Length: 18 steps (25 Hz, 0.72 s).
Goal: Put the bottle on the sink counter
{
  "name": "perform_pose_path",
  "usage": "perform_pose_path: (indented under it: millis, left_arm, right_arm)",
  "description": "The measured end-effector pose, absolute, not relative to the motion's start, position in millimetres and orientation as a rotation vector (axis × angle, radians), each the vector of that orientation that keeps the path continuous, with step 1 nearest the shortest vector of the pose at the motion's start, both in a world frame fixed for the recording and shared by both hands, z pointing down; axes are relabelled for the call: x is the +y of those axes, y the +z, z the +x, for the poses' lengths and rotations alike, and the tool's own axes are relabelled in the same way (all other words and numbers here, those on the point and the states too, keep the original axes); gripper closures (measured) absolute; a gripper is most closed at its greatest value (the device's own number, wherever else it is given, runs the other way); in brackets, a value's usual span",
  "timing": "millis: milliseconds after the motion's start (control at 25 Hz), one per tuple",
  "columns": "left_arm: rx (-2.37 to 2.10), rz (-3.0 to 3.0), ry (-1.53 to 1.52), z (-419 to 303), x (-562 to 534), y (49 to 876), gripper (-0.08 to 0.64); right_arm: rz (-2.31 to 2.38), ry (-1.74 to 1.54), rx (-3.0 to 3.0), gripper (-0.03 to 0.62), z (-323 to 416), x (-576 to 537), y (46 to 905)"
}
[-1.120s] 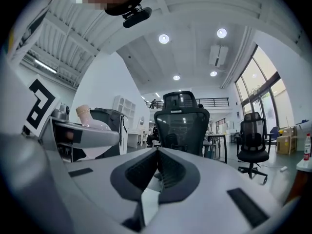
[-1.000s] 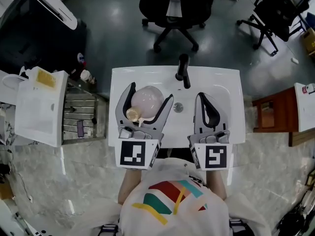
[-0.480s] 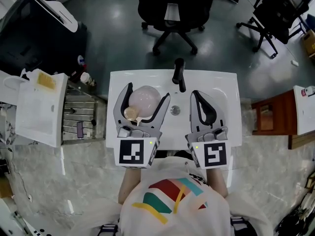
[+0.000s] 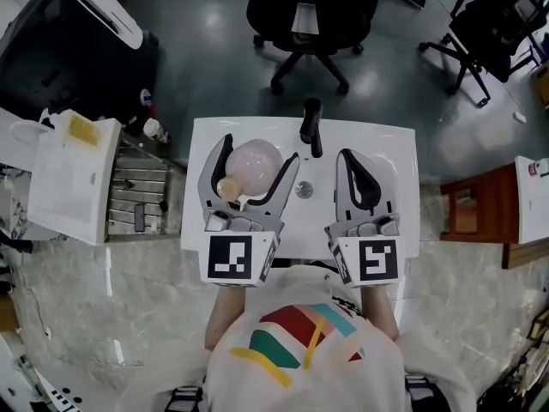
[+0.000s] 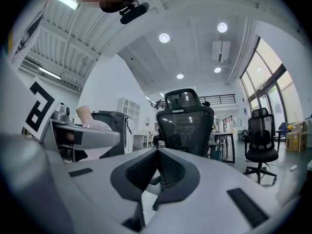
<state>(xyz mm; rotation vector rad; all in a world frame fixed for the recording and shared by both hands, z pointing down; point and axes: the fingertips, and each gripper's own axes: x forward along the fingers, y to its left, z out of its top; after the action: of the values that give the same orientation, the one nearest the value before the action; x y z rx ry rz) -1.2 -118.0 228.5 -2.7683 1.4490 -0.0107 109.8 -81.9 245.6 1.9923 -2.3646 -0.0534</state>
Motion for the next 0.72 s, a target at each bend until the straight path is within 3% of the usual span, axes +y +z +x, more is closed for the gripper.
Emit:
perform_pose_path:
  millis: [720]
  left_arm:
    - [1.525, -2.742, -0.055, -8.4, -128.7, 238.0, 0.161]
  right_arm:
    - [1.929, -0.004, -2.473, 0.58, 95.6, -91.8, 243.8]
